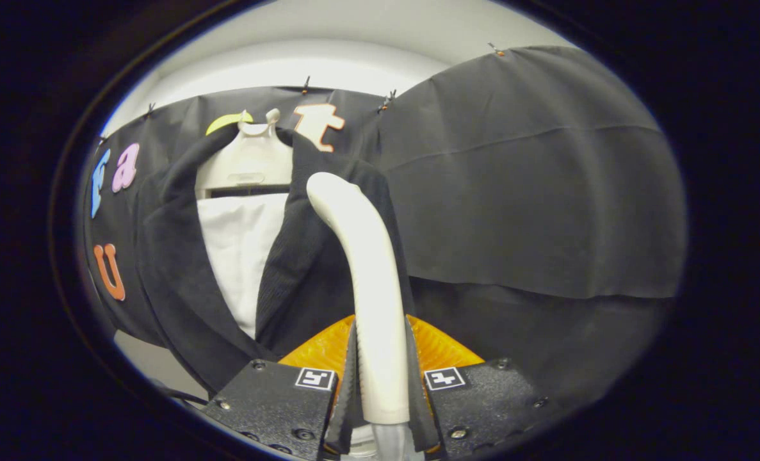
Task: Iron the clothes twice with a garment steamer, once on the left side and once on the right side.
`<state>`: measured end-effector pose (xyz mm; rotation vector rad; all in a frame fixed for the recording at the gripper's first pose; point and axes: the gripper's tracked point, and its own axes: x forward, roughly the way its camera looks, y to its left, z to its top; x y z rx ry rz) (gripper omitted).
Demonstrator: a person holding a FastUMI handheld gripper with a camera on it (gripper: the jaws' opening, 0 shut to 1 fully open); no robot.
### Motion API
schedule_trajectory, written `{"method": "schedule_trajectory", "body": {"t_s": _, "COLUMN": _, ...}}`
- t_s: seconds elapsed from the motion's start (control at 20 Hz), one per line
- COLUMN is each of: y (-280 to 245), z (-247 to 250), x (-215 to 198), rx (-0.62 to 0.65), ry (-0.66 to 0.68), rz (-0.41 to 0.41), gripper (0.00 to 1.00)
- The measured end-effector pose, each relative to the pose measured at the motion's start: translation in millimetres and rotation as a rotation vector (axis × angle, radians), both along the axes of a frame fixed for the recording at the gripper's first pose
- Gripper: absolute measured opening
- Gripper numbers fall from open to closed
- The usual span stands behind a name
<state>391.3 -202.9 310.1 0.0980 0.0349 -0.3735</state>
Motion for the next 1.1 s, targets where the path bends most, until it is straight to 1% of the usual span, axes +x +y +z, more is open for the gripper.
{"method": "schedule_trajectory", "body": {"t_s": 0.1, "y": 3, "z": -7, "x": 2, "rx": -0.025, "ry": 0.013, "rz": -0.007, "gripper": 0.38}}
{"method": "schedule_trajectory", "body": {"t_s": 0.5, "y": 6, "z": -41, "x": -2, "rx": -0.048, "ry": 0.07, "rz": -0.016, "gripper": 0.38}}
{"method": "schedule_trajectory", "body": {"t_s": 1.1, "y": 21, "z": -116, "x": -12, "rx": -0.054, "ry": 0.181, "rz": 0.002, "gripper": 0.38}}
